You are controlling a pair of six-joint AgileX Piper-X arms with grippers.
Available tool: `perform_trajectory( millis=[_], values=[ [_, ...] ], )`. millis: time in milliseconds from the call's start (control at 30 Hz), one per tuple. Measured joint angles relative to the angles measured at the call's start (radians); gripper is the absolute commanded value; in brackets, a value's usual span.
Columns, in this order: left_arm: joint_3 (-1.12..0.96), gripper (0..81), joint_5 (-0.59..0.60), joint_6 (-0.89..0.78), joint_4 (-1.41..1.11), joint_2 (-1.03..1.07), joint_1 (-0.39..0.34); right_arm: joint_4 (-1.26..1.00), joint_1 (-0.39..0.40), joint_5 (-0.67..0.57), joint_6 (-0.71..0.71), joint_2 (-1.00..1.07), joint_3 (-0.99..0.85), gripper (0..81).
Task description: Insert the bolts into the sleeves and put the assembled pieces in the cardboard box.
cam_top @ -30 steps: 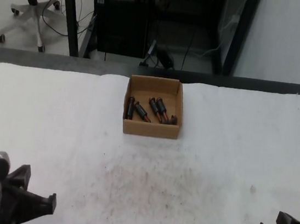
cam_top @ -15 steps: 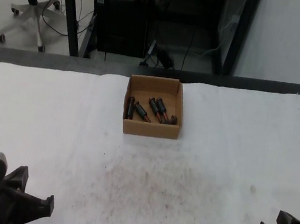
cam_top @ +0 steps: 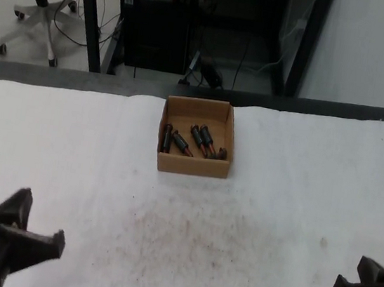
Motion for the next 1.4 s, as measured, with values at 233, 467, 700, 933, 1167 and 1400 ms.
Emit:
perform_trajectory(
  millis=[233, 467, 700, 933, 1167, 1400],
  values=[
    [0.000, 0.3, 0.000, -0.002, 0.000, -0.267, 0.000, -0.027, 0.000, 0.000, 0.000, -0.219, 0.024, 0.8],
    [0.000, 0.3, -0.008, -0.002, -0.002, -0.519, 0.000, -0.024, 0.000, 0.000, 0.000, -0.414, 0.037, 0.8],
    [0.000, 0.3, -0.015, -0.003, -0.002, -0.752, 0.000, -0.020, 0.000, 0.000, 0.000, -0.512, 0.038, 0.8],
    [0.000, 0.3, -0.017, -0.003, -0.049, -0.776, -0.003, -0.019, 0.000, 0.000, 0.000, -0.564, 0.038, 0.8],
    [0.000, 0.3, -0.017, -0.003, -0.049, -0.776, -0.003, -0.011, 0.000, -0.002, 0.000, -0.580, 0.039, 0.8],
    [0.000, 0.3, -0.017, -0.003, -0.049, -0.776, -0.003, -0.010, 0.000, -0.002, 0.000, -0.580, 0.039, 0.8]
  ],
)
